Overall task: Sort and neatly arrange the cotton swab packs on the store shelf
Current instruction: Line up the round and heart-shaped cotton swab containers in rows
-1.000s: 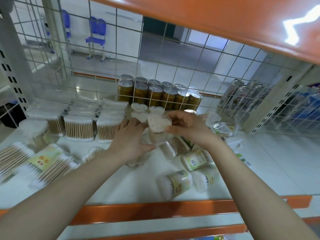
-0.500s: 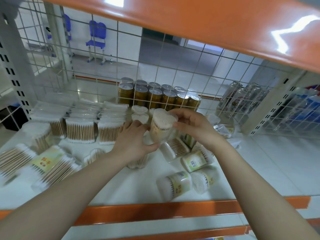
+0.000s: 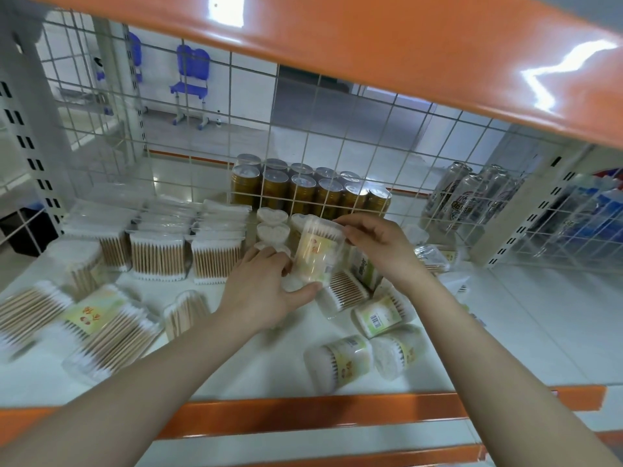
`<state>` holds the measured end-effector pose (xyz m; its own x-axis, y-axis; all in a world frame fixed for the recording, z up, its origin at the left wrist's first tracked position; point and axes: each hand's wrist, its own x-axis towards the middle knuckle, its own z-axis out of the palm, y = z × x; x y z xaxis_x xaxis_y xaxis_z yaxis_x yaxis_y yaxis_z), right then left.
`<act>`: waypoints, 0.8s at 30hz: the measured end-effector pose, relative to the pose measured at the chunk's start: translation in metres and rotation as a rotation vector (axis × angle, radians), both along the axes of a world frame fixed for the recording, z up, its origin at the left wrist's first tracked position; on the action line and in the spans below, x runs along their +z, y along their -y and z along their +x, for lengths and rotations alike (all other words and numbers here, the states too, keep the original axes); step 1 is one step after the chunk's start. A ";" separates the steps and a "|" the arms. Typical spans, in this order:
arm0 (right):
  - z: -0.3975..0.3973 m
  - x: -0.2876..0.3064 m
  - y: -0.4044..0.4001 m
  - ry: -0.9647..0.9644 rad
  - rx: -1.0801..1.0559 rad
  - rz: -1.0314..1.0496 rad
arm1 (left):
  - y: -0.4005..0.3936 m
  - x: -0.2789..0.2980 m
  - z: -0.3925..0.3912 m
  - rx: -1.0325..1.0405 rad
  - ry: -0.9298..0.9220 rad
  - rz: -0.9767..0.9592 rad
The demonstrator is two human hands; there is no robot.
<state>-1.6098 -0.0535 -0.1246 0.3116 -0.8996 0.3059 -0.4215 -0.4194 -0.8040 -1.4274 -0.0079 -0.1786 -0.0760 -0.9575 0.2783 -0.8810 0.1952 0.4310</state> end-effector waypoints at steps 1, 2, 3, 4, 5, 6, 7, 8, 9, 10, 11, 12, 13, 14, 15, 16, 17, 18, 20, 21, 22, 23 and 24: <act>0.001 0.000 0.000 -0.002 -0.003 0.002 | -0.002 0.000 -0.001 0.002 -0.005 0.004; 0.002 -0.001 0.001 -0.004 -0.006 0.002 | -0.003 0.000 -0.002 0.002 -0.007 0.001; 0.003 -0.001 0.001 -0.006 -0.005 0.000 | -0.004 -0.001 -0.002 0.001 -0.008 0.000; 0.003 -0.001 0.001 -0.006 -0.002 -0.002 | -0.005 -0.002 -0.002 -0.001 -0.010 0.002; 0.004 -0.001 0.001 -0.006 0.003 -0.003 | -0.006 -0.003 -0.001 -0.004 -0.011 0.006; 0.004 -0.001 0.001 -0.006 0.007 -0.003 | -0.007 -0.003 -0.001 -0.007 -0.011 0.006; 0.005 -0.001 0.001 -0.003 0.011 -0.002 | -0.008 -0.004 -0.001 -0.008 -0.014 0.000; 0.006 0.000 0.001 0.004 0.014 -0.001 | -0.009 -0.005 -0.001 -0.010 -0.020 -0.008; 0.006 0.000 0.001 0.010 0.015 0.001 | -0.009 -0.005 -0.001 -0.014 -0.030 -0.013; 0.007 0.000 0.001 0.013 0.016 0.003 | -0.010 -0.006 -0.001 -0.018 -0.039 -0.016; 0.008 0.000 0.002 0.013 0.018 0.007 | -0.010 -0.007 -0.001 -0.023 -0.047 -0.019; 0.008 0.000 0.002 0.013 0.021 0.012 | -0.010 -0.007 -0.001 -0.026 -0.054 -0.027; 0.009 0.000 0.002 0.014 0.023 0.018 | -0.010 -0.008 -0.001 -0.026 -0.060 -0.035; 0.009 0.000 0.002 0.014 0.021 0.023 | -0.010 -0.008 -0.001 -0.024 -0.065 -0.041; 0.009 0.000 0.003 0.012 0.018 0.025 | -0.010 -0.009 -0.002 -0.021 -0.069 -0.045; 0.009 0.000 0.003 0.008 0.017 0.024 | -0.009 -0.009 -0.002 -0.017 -0.069 -0.048; 0.008 0.001 0.003 0.007 0.020 0.024 | -0.009 -0.009 -0.002 -0.010 -0.062 -0.052; 0.007 0.001 0.004 0.005 0.022 0.026 | -0.008 -0.009 -0.002 -0.002 -0.044 -0.057; 0.005 0.002 0.003 -0.003 0.022 0.041 | -0.006 -0.009 -0.001 0.012 0.016 -0.060; 0.004 0.003 0.003 -0.007 0.022 0.051 | -0.005 -0.008 -0.001 0.022 0.050 -0.054; 0.003 0.004 0.003 -0.014 0.021 0.060 | -0.004 -0.007 -0.001 0.031 0.078 -0.049; 0.002 0.004 0.003 -0.025 0.019 0.067 | -0.003 -0.006 -0.002 0.037 0.096 -0.056; 0.001 0.005 0.003 -0.037 0.016 0.071 | -0.002 -0.005 -0.003 0.044 0.111 -0.063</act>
<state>-1.6088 -0.0565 -0.1198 0.3360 -0.9136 0.2292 -0.4451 -0.3685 -0.8162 -1.4305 -0.0058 -0.1840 -0.0680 -0.9413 0.3306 -0.9310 0.1790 0.3182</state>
